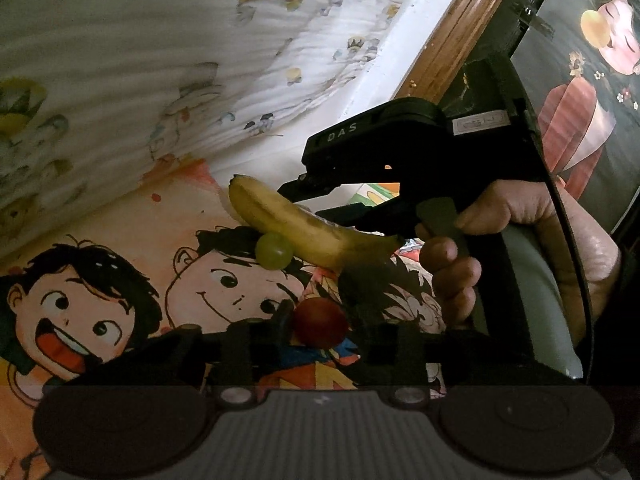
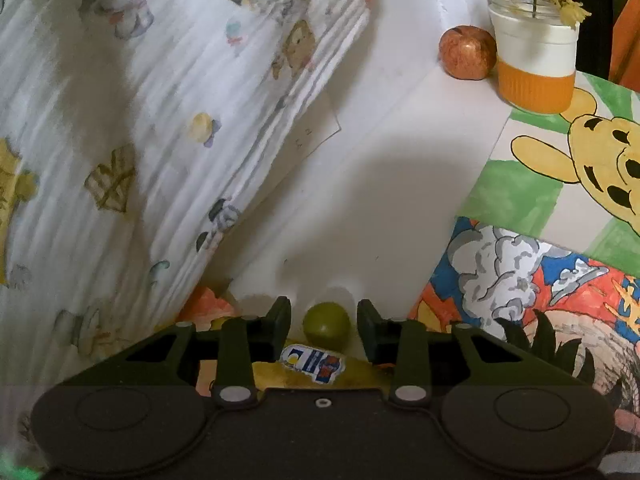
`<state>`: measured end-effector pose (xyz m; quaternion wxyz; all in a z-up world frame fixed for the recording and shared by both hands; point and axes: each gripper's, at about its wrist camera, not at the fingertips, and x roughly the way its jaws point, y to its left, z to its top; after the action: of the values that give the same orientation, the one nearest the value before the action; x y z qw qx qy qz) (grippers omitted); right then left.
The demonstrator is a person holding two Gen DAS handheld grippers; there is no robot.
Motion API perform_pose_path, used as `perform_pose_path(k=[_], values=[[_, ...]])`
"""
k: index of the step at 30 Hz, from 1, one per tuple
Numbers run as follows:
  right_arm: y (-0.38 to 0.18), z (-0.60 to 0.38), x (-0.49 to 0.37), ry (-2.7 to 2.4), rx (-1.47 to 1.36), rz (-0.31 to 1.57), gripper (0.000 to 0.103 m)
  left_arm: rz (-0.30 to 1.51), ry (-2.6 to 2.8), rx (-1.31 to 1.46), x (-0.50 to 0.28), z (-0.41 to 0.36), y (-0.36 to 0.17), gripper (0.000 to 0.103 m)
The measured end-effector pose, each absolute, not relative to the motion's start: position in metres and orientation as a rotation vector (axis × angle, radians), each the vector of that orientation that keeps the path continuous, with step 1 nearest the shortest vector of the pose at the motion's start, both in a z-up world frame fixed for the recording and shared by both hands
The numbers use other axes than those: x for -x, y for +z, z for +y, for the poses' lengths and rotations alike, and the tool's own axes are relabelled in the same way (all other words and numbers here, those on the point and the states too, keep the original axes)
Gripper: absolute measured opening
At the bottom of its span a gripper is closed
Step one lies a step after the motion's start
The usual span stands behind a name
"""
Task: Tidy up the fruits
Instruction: 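Grasp the green grape with the right tool while the left tool approaches the second red tomato, then grasp the second red cherry tomato with the left tool while the right tool lifts the grape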
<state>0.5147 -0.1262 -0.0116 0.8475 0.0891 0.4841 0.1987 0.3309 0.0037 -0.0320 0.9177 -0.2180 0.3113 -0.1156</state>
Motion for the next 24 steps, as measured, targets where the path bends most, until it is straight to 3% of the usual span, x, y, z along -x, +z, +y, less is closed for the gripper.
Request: perform_pose_path(k=[11, 13, 24], values=[[-0.013, -0.129, -0.512, 0.407, -0.228, 1.016, 0.035, 0.642, -0.241, 0.458, -0.332, 0.004, -0.033, 0.032], [-0.014, -0.129, -0.512, 0.388, -0.216, 1.015, 0.026, 0.641, -0.239, 0.460, -0.332, 0.005, -0.033, 0.032], [-0.011, -0.134, -0.502, 0.389, -0.233, 0.980, 0.026, 0.639, -0.235, 0.462, -0.331, 0.005, -0.033, 0.032]])
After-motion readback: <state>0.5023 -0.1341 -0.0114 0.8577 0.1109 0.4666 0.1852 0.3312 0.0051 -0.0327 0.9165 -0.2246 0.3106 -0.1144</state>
